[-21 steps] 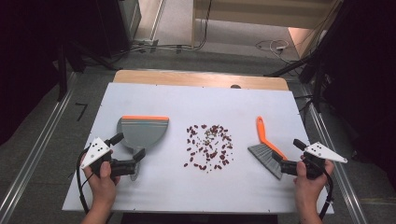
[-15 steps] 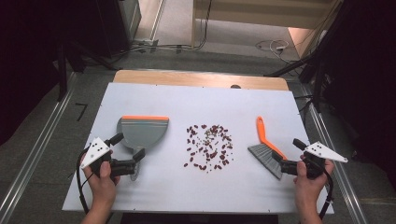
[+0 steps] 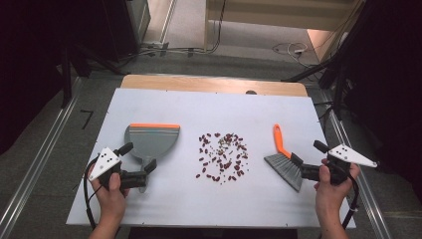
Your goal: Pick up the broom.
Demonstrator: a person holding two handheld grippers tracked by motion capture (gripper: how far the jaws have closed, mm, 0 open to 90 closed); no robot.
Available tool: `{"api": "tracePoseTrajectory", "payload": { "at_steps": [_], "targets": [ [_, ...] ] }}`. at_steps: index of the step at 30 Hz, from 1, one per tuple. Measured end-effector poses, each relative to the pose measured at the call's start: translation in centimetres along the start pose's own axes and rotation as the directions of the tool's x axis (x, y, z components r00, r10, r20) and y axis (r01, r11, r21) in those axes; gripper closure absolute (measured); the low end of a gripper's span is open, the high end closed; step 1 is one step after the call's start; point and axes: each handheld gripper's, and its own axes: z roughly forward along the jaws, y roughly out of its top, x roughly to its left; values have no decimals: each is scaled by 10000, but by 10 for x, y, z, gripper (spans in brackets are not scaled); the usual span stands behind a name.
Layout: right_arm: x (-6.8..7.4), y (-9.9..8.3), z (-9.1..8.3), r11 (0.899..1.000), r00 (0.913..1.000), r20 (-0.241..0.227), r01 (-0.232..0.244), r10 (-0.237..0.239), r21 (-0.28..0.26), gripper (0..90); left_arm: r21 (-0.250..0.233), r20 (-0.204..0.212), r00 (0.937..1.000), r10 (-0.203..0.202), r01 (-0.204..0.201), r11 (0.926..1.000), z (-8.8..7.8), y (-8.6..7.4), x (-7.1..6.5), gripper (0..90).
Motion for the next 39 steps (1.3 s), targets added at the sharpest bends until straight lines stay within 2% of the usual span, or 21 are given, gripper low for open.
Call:
{"api": "tracePoseTrajectory", "payload": {
  "at_steps": [3,6,10,14,19,27,33,34,36,37,38,39],
  "targets": [
    [1,9,3,10000,10000,-2,75,-75,-28,0,10,38,10000,-20,20,10000,1,0,-1,0],
    [1,17,7,9998,9992,342,218,-218,-12,0,59,58,10000,15,-16,10000,1,0,-1,0],
    [0,28,14,9996,9988,416,246,-251,141,0,83,73,10000,17,-17,10000,2,0,-1,0],
    [-1,35,21,9995,9994,291,165,-172,254,0,97,64,10000,17,-17,10000,3,-1,-2,0],
    [-3,52,37,9982,9998,187,58,-69,604,0,100,86,10000,36,-37,9999,3,-1,-2,0],
    [-7,62,52,9943,10000,85,-12,3,1062,0,128,117,9999,83,-84,9999,2,-1,-2,0],
    [-12,60,69,9836,9994,-27,-321,332,1772,0,194,192,9998,73,-77,9998,4,-1,-1,0],
    [-13,59,75,9788,9990,-47,-422,440,2006,0,198,194,9998,76,-80,9998,4,-1,-1,0],
    [-13,59,79,9761,9988,-79,-459,487,2125,0,215,233,9997,117,-122,9997,4,-1,-2,0],
    [-12,57,87,9669,9990,-107,-395,436,2521,0,218,243,9996,117,-122,9997,4,-2,-2,0],
    [-11,56,90,9621,9993,-50,-330,357,2706,24,231,270,9996,116,-122,9997,4,-2,-2,0],
    [-11,56,90,9621,9993,-50,-330,357,2706,24,231,270,9996,116,-122,9997,4,-2,-2,0]
  ]
}}
